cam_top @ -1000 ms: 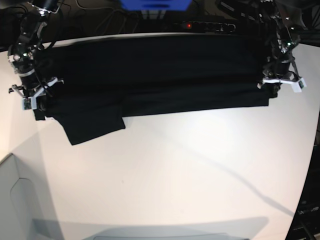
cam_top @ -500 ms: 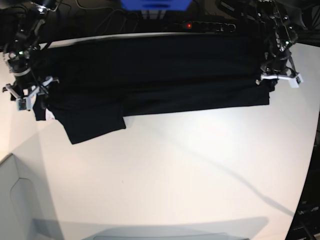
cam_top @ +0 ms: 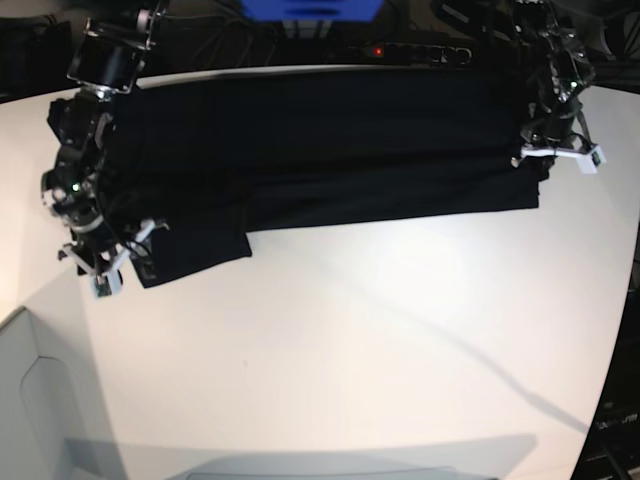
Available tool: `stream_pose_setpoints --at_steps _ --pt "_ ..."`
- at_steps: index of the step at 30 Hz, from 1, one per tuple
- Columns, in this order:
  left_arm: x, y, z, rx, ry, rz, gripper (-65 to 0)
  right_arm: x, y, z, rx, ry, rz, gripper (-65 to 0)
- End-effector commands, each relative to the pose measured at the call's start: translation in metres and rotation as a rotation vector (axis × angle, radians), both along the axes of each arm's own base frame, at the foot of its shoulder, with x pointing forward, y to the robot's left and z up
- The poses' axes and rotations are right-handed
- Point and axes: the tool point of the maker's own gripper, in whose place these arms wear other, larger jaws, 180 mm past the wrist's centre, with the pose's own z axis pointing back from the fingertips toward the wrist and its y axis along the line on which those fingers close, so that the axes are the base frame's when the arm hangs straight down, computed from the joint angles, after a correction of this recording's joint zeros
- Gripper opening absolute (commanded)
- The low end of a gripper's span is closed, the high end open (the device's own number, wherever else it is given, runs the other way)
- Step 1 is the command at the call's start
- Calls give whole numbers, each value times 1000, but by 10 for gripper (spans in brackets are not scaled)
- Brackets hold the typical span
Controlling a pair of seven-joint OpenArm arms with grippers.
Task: Fold the T-shirt properly
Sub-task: 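Grasp the hanging sleeve with the right gripper and tuck it in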
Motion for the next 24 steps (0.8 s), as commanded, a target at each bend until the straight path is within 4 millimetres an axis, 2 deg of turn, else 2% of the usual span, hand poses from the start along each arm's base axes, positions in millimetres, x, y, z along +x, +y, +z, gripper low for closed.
stream_pose_setpoints --at_steps 1,5,9,12,14,16,17,18,20,22,24 --pt "4 6 11 28 -29 -4 -650 16 -6 11 5 -40 -11 -288" --pt "3 6 10 33 -25 -6 -650 34 -14 -10 54 25 -36 -288" --pt "4 7 10 35 -25 -5 -650 31 -18 -33 79 93 -46 -291" --pt "4 7 10 35 -25 -5 -650 27 -17 -40 86 111 -48 -310" --pt "4 7 11 35 -27 -5 -650 26 -15 -41 91 106 -48 -389" --pt "5 7 11 35 -28 -5 -650 21 -15 -44 91 108 -45 -519" --pt "5 7 11 35 -29 -5 -650 21 -15 -41 87 99 -44 -606" --pt "6 7 11 35 -30 -5 -650 21 -15 -39 80 93 -42 -650" --pt "6 7 11 35 -30 -5 -650 24 -17 -23 58 55 -37 -648" --pt "6 6 11 33 -29 -6 -650 19 -17 -8 30 11 -29 -650" --pt "6 6 11 33 -29 -6 -650 15 -15 19 -15 -62 -10 -650"
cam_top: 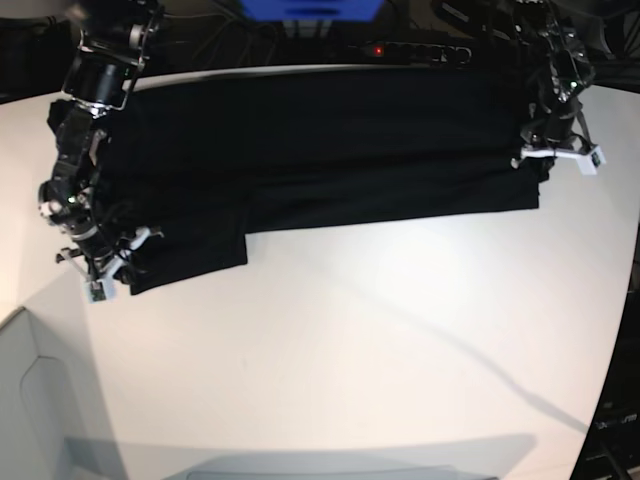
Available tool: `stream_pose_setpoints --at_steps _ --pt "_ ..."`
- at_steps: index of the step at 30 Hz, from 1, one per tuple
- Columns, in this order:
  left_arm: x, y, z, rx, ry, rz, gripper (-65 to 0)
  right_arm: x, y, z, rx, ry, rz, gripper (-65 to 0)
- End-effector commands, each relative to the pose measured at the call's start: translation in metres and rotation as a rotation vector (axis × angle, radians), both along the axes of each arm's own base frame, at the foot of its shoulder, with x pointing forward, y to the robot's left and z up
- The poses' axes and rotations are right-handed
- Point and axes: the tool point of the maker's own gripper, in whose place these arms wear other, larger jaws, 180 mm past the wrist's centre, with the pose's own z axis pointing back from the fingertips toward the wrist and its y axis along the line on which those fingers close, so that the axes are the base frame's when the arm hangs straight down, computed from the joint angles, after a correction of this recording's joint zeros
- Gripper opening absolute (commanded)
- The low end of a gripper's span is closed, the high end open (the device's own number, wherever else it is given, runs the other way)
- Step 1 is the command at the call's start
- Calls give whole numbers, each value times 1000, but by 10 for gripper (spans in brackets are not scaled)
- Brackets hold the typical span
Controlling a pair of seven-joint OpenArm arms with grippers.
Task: Fold the T-shirt properly
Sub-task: 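Grasp the hanging sleeve with the right gripper and tuck it in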
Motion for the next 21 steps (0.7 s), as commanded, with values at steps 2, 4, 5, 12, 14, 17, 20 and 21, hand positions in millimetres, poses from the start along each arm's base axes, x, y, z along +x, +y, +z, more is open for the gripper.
stream_pose_setpoints --at_steps 2,4,5,12,14,17,20,21 --pt "4 6 10 31 -25 -7 -650 5 5 42 -25 -133 17 -650" --pt "3 6 10 32 -21 -8 -650 -9 6 64 -65 -188 22 -650" --pt "3 7 10 33 -21 -8 -650 -18 3 72 -84 -205 15 -650" --pt "4 7 11 33 -22 -10 -650 -82 7 89 -119 -215 -47 -650" --pt "6 7 13 36 -27 -11 -650 -100 8 76 -103 -175 -47 -650" --pt "6 9 14 41 -29 -13 -650 -127 -5 59 -89 -111 -119 -650" --pt "6 9 16 45 -30 -14 -650 -157 -19 44 -83 -46 -201 -650" --pt "5 9 15 45 -28 -14 -650 -166 -23 40 -86 -25 -219 -650"
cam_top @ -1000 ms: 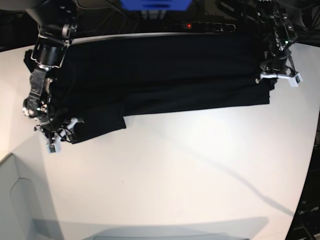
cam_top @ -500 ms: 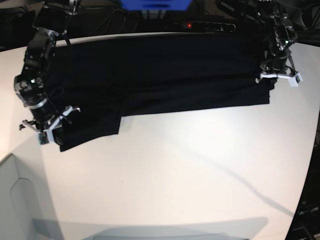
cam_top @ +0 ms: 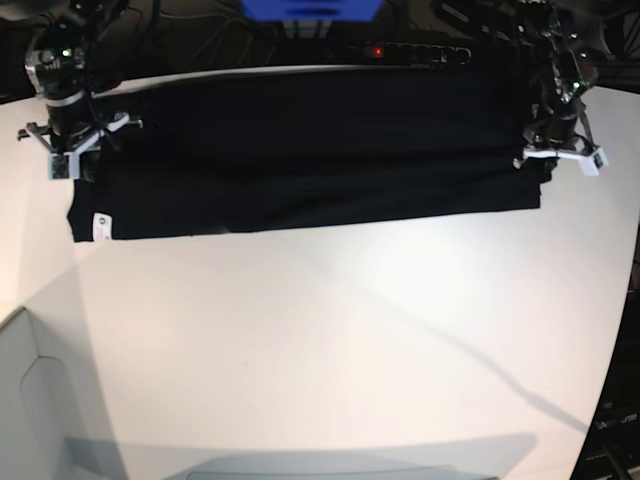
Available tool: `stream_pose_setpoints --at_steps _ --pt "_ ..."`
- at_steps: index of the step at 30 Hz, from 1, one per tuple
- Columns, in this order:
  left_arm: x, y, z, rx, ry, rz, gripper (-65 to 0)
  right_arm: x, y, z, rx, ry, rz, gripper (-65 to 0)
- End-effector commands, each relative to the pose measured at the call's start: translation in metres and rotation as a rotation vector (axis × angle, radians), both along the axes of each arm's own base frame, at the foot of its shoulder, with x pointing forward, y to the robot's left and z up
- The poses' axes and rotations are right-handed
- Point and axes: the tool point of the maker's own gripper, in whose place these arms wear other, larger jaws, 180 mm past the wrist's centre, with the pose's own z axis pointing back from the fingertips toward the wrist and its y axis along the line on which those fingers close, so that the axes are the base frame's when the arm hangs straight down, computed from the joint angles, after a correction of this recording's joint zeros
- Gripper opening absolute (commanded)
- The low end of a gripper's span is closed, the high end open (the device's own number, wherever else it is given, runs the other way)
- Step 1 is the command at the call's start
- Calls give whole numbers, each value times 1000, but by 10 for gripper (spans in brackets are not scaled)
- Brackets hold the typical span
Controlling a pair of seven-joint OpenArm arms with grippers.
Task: Fold the T-shirt properly
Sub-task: 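Grasp the hanging sleeve with the right gripper and tuck it in, then hold the folded edges with both grippers and straighten the strip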
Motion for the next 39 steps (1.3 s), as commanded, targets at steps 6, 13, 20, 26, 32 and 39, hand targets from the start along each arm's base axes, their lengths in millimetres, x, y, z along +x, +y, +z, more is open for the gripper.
stream_pose_setpoints --at_steps 6,13,20,26,32,39 --pt "5 7 13 34 -31 -6 -650 -26 -14 1 -12 18 -58 -650" --pt "-2 14 15 60 -8 -28 -650 -40 -35 3 -47 37 -117 -650" --pt "-5 15 13 65 2 -26 -650 -49 -36 1 -50 55 -121 -650" --pt "-7 15 10 61 10 -22 -650 -39 -34 0 -32 35 -133 -650" --pt "-13 14 7 53 22 -21 -650 -41 -34 -17 7 63 -146 -650" --pt "-17 13 5 51 32 -22 -650 -57 -43 -52 58 152 -162 -506"
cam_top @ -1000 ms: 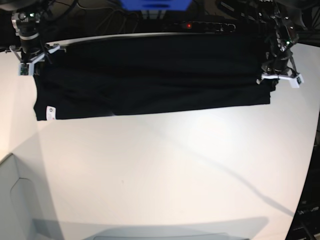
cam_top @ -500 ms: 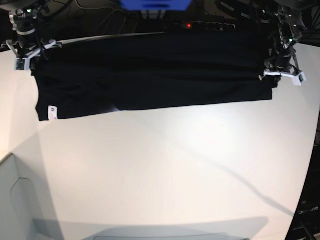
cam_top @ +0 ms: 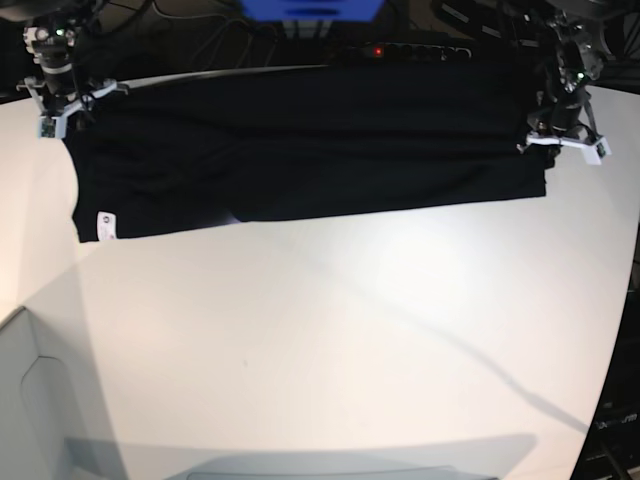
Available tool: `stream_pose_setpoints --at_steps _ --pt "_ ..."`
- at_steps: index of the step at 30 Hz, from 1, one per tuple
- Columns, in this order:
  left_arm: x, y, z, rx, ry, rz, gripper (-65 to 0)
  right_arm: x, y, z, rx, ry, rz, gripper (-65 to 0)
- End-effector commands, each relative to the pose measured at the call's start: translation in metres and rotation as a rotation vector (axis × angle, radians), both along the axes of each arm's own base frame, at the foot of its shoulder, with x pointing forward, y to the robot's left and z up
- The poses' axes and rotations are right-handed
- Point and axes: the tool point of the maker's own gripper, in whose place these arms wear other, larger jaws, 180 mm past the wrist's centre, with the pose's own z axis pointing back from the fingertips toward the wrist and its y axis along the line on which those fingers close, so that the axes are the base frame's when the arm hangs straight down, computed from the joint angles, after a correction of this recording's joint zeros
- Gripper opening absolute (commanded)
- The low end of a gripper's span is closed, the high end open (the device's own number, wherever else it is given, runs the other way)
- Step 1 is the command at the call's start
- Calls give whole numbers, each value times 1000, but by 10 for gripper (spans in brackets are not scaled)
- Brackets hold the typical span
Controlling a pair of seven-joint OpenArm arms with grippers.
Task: Fold the T-shirt properly
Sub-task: 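Hold the folded edges with both grippers and straighten the strip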
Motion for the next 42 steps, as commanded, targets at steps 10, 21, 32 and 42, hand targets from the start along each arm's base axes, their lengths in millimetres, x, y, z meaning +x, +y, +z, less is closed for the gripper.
stream_pose_setpoints --at_steps 10,21,32,42 --pt "0 5 8 28 -13 -6 -644 21 -13 54 -104 -138 28 -364" --pt "-16 0 -1 13 18 5 -384 58 57 27 82 -181 150 -363" --pt "-31 -5 -9 -3 50 19 -379 52 47 -17 154 -89 130 -362" --pt "-35 -20 -25 -35 84 -6 -384 55 50 -21 167 -87 133 -362"
